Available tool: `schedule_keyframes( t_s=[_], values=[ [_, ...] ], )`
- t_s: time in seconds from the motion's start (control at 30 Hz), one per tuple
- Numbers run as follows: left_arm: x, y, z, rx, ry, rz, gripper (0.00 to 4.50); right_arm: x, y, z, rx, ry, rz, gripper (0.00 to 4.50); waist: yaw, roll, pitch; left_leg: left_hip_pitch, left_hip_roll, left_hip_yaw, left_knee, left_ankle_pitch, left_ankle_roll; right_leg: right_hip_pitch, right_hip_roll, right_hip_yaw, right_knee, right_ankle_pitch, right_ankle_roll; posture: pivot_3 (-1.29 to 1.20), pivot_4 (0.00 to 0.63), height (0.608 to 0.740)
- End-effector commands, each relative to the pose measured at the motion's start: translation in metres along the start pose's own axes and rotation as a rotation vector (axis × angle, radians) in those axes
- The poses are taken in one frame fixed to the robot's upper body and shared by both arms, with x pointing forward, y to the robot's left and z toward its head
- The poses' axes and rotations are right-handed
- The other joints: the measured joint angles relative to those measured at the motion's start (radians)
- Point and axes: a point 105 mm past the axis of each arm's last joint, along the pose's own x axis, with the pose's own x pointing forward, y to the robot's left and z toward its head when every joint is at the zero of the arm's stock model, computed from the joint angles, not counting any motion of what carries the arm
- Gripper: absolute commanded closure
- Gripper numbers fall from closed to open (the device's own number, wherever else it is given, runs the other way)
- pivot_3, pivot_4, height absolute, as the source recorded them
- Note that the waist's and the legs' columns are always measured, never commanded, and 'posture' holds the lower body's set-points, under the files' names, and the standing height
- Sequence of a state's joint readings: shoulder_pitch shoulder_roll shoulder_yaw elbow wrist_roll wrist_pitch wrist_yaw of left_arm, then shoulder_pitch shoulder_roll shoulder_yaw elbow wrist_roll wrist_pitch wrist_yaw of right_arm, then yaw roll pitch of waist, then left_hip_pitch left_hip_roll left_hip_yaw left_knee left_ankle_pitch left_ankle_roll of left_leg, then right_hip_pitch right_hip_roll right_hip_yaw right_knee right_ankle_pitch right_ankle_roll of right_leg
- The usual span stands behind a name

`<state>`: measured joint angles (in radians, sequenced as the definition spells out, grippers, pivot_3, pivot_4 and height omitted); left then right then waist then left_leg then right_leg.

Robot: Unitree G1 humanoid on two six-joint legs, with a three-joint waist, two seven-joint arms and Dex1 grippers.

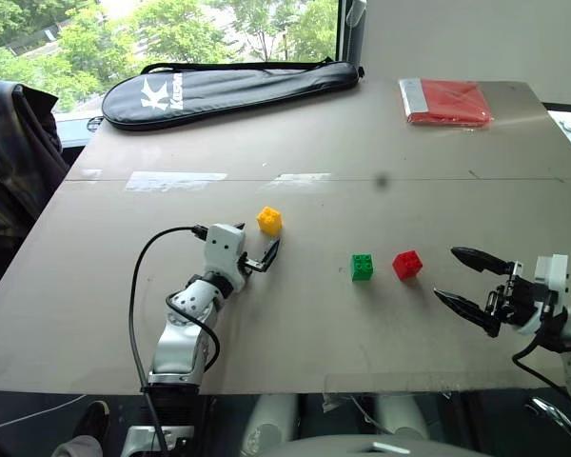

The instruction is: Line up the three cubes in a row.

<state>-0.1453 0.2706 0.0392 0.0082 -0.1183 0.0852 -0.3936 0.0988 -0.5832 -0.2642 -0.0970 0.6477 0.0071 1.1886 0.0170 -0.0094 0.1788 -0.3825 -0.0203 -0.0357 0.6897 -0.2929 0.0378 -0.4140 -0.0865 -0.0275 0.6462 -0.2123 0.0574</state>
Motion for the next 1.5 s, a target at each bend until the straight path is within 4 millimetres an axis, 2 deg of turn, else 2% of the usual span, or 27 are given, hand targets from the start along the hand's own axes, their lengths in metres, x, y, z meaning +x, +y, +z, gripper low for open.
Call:
schedule_keyframes(
  t_s=[0.03, 0.37, 0.4, 0.43, 0.6, 0.7, 0.8, 1.03, 1.27, 1.5],
  values=[
    [0.006, 0.005, 0.001, 0.022, -0.016, 0.017, 0.12, -0.001, -0.002, 0.014, -0.041, -0.040, -0.020, 0.00, 0.000, 0.000, 0.000, 0.000, 0.000, 0.000, 0.000, 0.000, 0.000, 0.000, 0.000, 0.000, 0.000, 0.000, 0.000, 0.00, 0.150, 0.694],
    [0.022, -0.007, -0.011, -0.005, 0.030, -0.145, 0.12, 0.001, -0.002, 0.018, -0.052, -0.068, -0.021, 0.00, 0.001, 0.002, -0.002, 0.002, 0.000, 0.000, 0.001, 0.001, 0.000, 0.000, 0.000, 0.000, 0.003, 0.000, 0.000, 0.00, 0.150, 0.694],
    [0.022, -0.008, -0.012, -0.007, 0.031, -0.152, 0.64, 0.001, -0.002, 0.018, -0.052, -0.069, -0.020, 0.00, 0.001, 0.003, -0.002, 0.002, 0.000, 0.000, 0.001, 0.001, 0.000, 0.000, 0.000, 0.000, 0.003, 0.000, 0.000, 0.00, 0.150, 0.694],
    [0.022, -0.008, -0.012, -0.006, 0.030, -0.152, 0.80, 0.001, -0.002, 0.018, -0.052, -0.068, -0.018, 0.00, 0.001, 0.004, -0.003, 0.002, 0.000, 0.000, 0.001, 0.001, 0.000, 0.000, 0.000, 0.000, 0.003, 0.000, 0.000, 0.00, 0.150, 0.694],
    [0.018, -0.010, -0.012, 0.006, 0.028, -0.170, 3.24, 0.001, -0.002, 0.018, -0.053, -0.067, -0.015, 0.00, 0.001, 0.005, -0.004, 0.002, 0.000, 0.000, 0.001, 0.001, 0.000, 0.001, 0.000, 0.000, 0.003, 0.000, 0.000, 0.00, 0.150, 0.694],
    [0.010, -0.016, -0.013, 0.007, 0.036, -0.237, 3.27, 0.001, -0.002, 0.018, -0.054, -0.066, -0.012, 0.00, -0.002, 0.005, -0.004, 0.002, 0.000, 0.000, 0.001, 0.001, 0.000, 0.000, 0.000, 0.001, 0.003, 0.000, 0.000, 0.00, 0.150, 0.694],
    [0.001, -0.027, -0.010, 0.025, 0.016, -0.380, 3.27, 0.002, -0.002, 0.018, -0.051, -0.065, -0.006, 0.00, -0.003, 0.005, -0.004, 0.001, 0.000, 0.000, 0.000, 0.000, 0.000, 0.000, 0.000, 0.000, 0.002, 0.000, 0.000, 0.00, 0.150, 0.694],
    [-0.016, -0.057, -0.007, 0.096, 0.020, -0.818, 3.27, -0.002, 0.003, 0.011, -0.032, -0.038, 0.076, 0.00, -0.001, 0.005, -0.004, 0.001, 0.000, 0.000, 0.000, 0.000, 0.000, 0.000, 0.000, 0.000, 0.002, 0.000, 0.000, 0.00, 0.150, 0.694],
    [-0.011, -0.075, -0.003, 0.194, 0.026, -1.170, 3.27, -0.002, 0.006, 0.009, -0.032, -0.035, 0.095, 0.00, -0.003, 0.005, -0.004, 0.001, -0.001, 0.001, 0.001, 0.000, 0.000, 0.000, 0.000, 0.000, 0.001, 0.000, 0.000, 0.00, 0.150, 0.694],
    [0.007, -0.077, -0.001, 0.228, 0.025, -1.230, 3.27, -0.006, 0.011, 0.009, -0.036, -0.029, 0.081, 0.00, -0.001, 0.004, -0.003, 0.000, -0.001, 0.000, 0.001, 0.000, 0.000, 0.000, 0.001, -0.001, 0.001, 0.000, 0.000, 0.00, 0.150, 0.694]
  ],
)
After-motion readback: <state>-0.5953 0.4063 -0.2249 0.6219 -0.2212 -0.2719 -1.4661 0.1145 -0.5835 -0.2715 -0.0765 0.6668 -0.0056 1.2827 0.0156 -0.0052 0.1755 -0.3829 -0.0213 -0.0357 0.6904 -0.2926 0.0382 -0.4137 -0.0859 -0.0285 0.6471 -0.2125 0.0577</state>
